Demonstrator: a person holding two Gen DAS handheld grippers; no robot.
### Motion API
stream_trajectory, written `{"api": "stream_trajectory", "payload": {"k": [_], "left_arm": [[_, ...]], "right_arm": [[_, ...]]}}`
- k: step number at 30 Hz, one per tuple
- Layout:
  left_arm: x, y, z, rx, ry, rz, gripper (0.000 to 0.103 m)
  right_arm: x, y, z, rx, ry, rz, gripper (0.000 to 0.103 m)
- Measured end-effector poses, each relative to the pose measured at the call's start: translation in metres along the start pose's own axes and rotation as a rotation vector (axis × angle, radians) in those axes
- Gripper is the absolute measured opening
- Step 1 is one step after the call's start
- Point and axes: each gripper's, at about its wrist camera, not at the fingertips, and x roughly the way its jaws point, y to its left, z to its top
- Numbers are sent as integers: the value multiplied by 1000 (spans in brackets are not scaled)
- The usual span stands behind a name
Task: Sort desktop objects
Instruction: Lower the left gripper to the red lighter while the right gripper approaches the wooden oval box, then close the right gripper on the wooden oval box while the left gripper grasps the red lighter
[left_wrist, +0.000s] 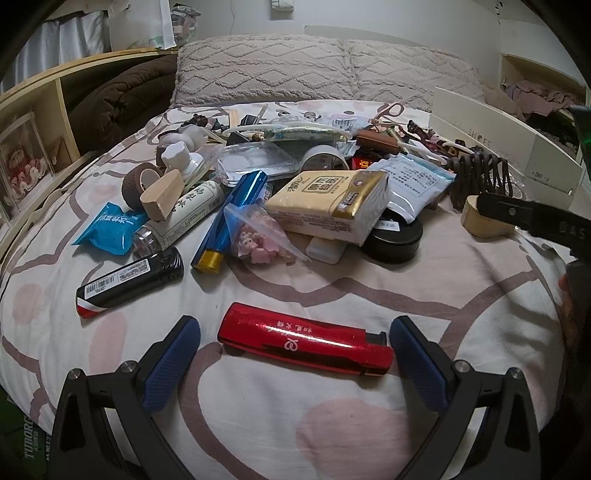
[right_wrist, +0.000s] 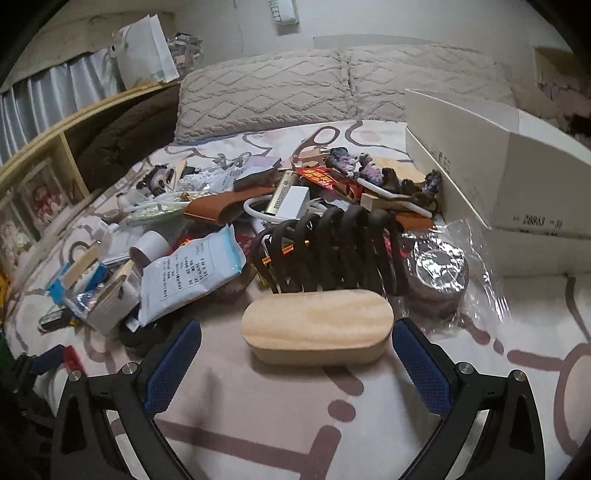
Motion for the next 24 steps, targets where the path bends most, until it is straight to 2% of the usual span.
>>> {"api": "stream_trajectory", "payload": {"k": [4,7,13,18,22,24], "left_arm": [[0,1,-1,0,-1,0,103],[-1,1,0,-3,-3,-7,103],[-3,-5,-2,33,-2,-17,103],[-6,-6,-3,49,-1,-67,102],[-9,-3,-3,36,-7,-86,86],[-10,-3,-2,33,-12,-100,83]], "right_arm": [[5,4,-1,-28,16,-51,101],[13,-1,-2,-12,46,-94,89],[13,-5,-4,5,43,-83,89],[11,-6,-6,11,30,-70,89],[9,-6,-6,15,21,-55,89],[7,-6,-7,17,9,-34,89]]}}
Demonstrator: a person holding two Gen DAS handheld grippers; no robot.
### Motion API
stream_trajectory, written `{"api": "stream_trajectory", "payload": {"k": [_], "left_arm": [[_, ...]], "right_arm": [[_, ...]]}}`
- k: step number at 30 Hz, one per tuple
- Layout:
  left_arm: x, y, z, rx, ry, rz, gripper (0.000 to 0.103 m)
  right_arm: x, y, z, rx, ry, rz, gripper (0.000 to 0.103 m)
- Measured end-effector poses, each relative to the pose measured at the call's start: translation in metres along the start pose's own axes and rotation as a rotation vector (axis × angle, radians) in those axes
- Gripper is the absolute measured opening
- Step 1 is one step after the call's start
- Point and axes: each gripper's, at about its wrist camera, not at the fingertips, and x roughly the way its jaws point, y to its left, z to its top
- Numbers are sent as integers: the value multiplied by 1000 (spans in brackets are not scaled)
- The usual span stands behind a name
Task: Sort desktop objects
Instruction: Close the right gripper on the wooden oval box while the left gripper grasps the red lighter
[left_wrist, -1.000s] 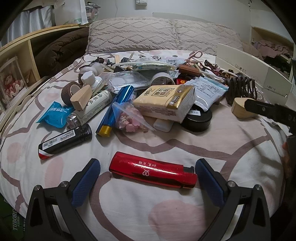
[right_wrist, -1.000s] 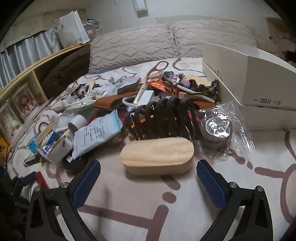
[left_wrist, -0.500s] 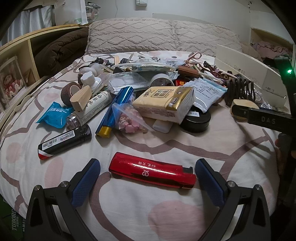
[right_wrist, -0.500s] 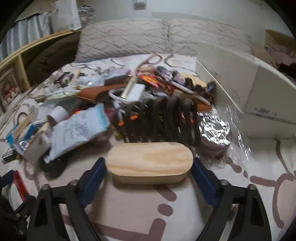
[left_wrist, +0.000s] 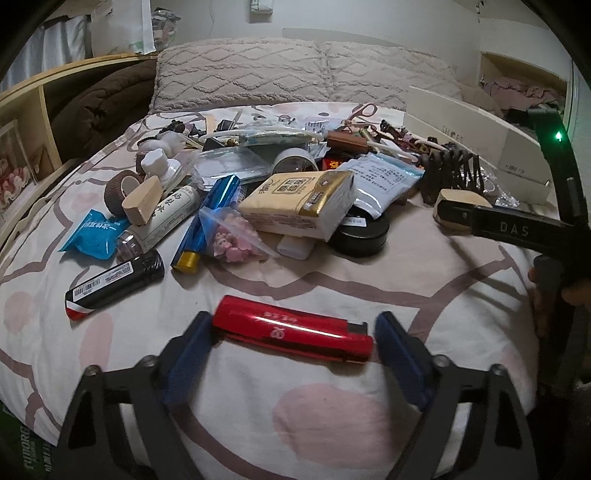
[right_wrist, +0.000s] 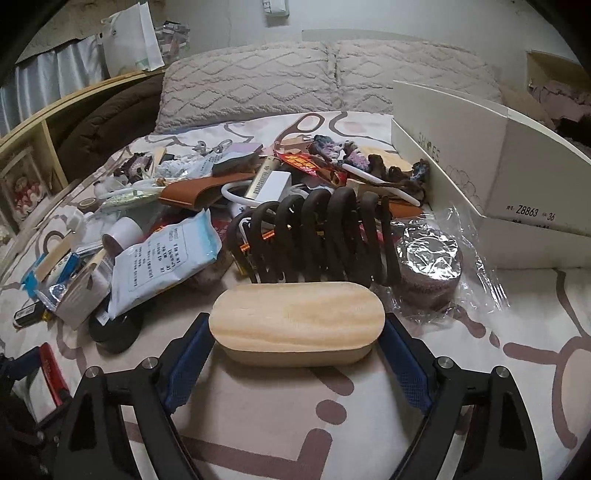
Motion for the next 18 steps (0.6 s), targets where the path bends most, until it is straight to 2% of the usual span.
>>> {"api": "stream_trajectory", "payload": {"k": [10,11,13,18], "left_arm": [[-3,-11,-1,50,-4,-59,84],[-3,-10,0,50,-1,-64,85],[-5,-9,1,46,14,-102,95],[-8,-8,9,102,70,-150,97]], "right_arm": [[-1,2,-1,-10,-3,7,89],[-1,2,-1,-10,-2,7,89],[-1,2,-1,-10,0,6,89],[0,2,-2,-7,4,11,89]]}}
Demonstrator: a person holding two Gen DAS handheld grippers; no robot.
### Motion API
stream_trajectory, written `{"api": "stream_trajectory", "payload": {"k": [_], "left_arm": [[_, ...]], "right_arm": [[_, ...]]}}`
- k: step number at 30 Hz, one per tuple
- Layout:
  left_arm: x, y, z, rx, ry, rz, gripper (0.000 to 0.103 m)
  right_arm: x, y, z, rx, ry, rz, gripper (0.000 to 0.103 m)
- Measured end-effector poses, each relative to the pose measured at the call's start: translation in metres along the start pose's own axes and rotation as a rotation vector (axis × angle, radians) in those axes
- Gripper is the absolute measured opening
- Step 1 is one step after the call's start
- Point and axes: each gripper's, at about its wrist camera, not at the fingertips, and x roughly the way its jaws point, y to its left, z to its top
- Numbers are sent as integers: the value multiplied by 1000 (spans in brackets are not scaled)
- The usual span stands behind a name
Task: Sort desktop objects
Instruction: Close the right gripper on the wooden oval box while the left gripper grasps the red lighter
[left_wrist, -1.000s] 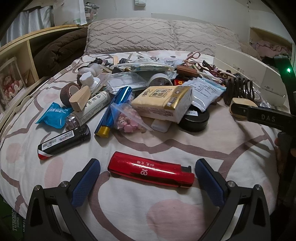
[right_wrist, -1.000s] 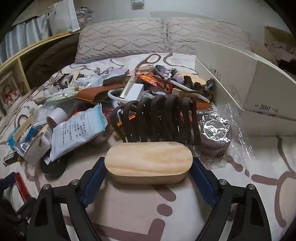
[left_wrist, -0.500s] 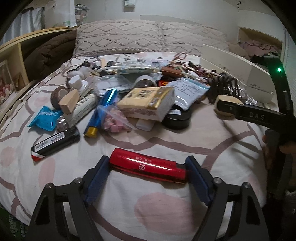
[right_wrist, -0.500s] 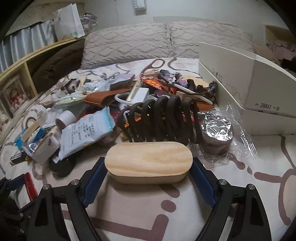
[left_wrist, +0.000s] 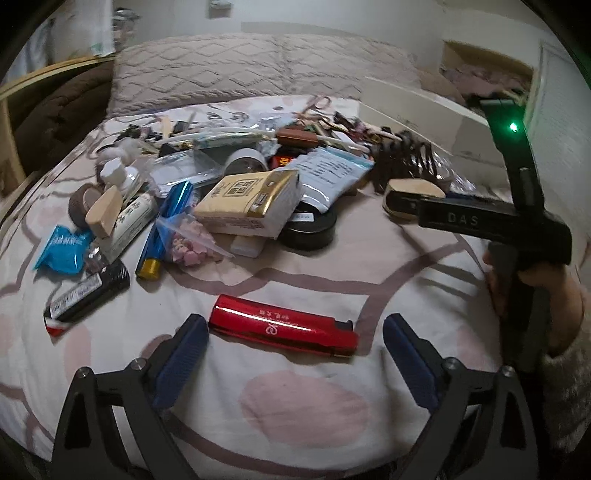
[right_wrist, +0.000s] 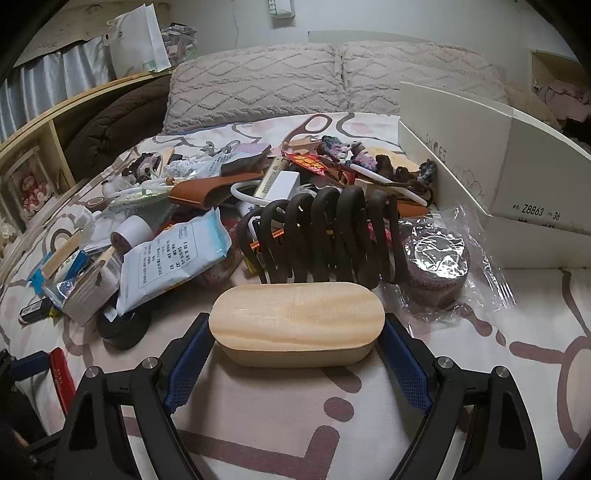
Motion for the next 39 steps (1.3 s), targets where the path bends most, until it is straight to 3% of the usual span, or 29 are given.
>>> {"api": "stream_trajectory", "payload": {"k": [9,14,20,24,39], "left_arm": [[11,4,7,58,98,-60,97],[17,-8,4,137,119,-19,95],[19,-10,2,156,123,5,95],[15,-5,3,134,110,11,84],[9,-12,8,73,42,62,83]], "right_arm": [[0,0,0,0,1,0,89],[-1,0,0,4,-1,4,89],[-1,1,-1,6,-3,6,89],[-2,4,-1,-6,0,-11,89],[-13,3,-6,-28,-6,-4,89]]}}
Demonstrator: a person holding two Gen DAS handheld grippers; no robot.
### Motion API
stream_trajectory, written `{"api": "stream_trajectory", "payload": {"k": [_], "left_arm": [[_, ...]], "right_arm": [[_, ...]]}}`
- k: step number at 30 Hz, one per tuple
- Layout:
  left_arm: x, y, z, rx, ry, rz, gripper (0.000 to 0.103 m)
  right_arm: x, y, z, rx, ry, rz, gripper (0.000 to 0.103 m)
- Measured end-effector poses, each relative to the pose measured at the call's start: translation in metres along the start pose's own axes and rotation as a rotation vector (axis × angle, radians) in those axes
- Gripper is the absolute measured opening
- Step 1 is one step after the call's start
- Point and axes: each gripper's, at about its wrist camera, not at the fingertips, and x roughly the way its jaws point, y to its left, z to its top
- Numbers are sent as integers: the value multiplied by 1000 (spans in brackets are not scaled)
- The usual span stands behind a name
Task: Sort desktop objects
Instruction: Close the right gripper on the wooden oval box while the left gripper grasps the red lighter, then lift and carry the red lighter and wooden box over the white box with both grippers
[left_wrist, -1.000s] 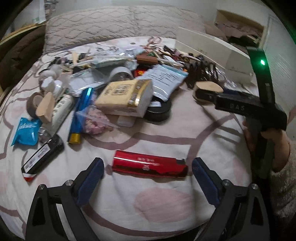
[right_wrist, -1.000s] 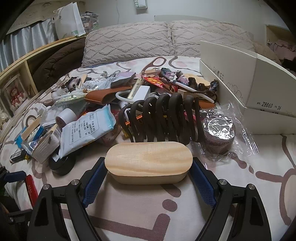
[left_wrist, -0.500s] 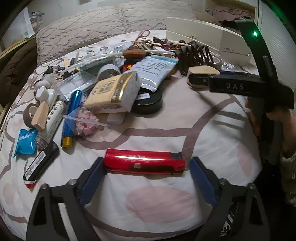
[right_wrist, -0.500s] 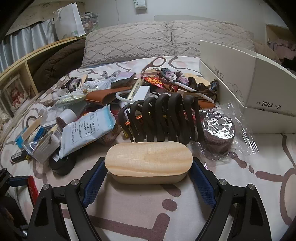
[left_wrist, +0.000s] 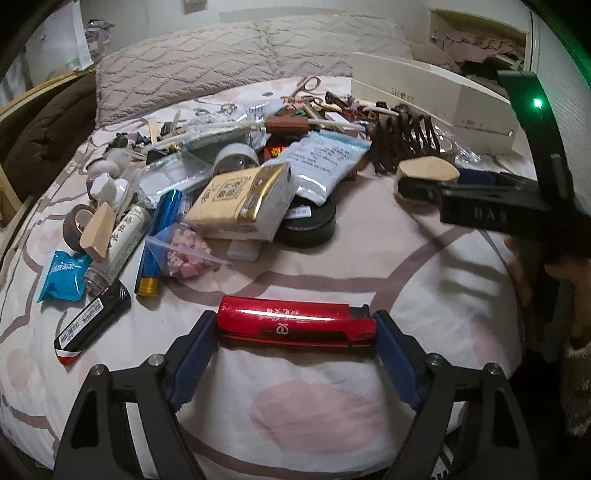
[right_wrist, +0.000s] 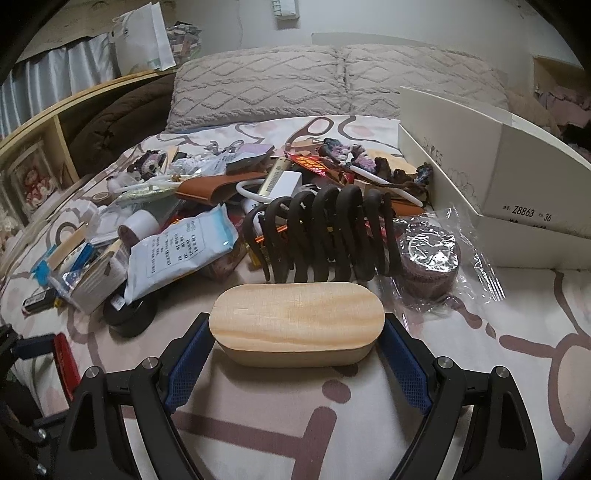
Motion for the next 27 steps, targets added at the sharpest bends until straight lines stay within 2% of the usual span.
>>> {"api": "stream_trajectory", "payload": {"k": [14,19,27], "left_arm": [[-20,-2,31,-93,-126,5,83],[-27,-12,49,-93,-176,-1,83],[-27,-26,73,-97,-214,-22,83]], "right_arm": [[-21,-10,6,36,-51,45,89],[-29,-17,9,51,-71,60,89],[-48,-30,16,73,-134,69,89]]}}
